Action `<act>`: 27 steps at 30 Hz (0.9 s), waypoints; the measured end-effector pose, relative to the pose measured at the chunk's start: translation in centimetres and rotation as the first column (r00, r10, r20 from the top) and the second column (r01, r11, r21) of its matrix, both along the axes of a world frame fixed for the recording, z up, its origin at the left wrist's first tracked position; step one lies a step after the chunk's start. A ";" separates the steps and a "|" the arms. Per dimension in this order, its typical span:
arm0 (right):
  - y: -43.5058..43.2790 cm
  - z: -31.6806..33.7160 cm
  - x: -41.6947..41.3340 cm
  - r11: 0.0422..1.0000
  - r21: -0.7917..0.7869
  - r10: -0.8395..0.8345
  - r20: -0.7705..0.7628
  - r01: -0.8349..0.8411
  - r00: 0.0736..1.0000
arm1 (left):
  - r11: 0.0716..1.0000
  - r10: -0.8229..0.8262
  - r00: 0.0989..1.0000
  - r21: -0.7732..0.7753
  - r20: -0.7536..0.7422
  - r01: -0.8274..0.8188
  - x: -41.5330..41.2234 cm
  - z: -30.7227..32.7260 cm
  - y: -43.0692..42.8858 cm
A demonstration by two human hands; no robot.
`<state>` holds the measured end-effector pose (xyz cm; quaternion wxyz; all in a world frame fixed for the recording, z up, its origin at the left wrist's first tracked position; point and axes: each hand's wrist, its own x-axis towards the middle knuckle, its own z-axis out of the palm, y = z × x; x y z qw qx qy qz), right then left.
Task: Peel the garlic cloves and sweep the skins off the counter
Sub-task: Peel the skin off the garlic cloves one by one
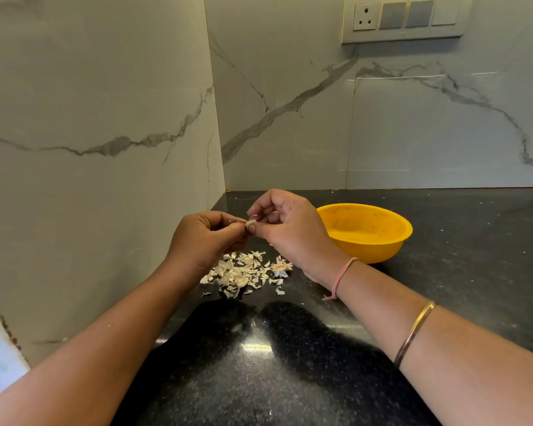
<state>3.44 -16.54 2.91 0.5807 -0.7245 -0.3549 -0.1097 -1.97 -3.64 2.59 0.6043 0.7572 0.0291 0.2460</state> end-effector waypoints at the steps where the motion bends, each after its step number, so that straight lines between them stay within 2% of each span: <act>1: -0.1 0.0 0.0 1.000 0.011 0.012 -0.025 -0.011 1.000 | 1.000 -0.006 1.000 -0.014 -0.003 0.006 0.0 0.0 0.0; 7: -0.6 0.5 0.0 0.990 0.057 0.134 -0.166 -0.126 0.977 | 0.990 -0.072 0.997 -0.126 -0.022 0.068 -0.2 0.1 0.1; 13: -1.4 1.1 0.2 0.957 0.159 0.283 -0.313 -0.244 0.906 | 0.971 -0.133 0.991 -0.204 -0.031 0.124 -0.4 0.4 -0.2; 19: -1.4 0.9 0.3 0.968 0.142 0.241 -0.324 -0.205 0.915 | 0.956 -0.142 0.990 -0.261 -0.015 0.134 -0.4 0.5 -0.1; 27: -1.3 0.8 0.1 0.987 0.081 0.158 -0.268 -0.142 0.950 | 0.982 -0.098 0.995 -0.168 -0.033 0.091 0.0 0.1 0.2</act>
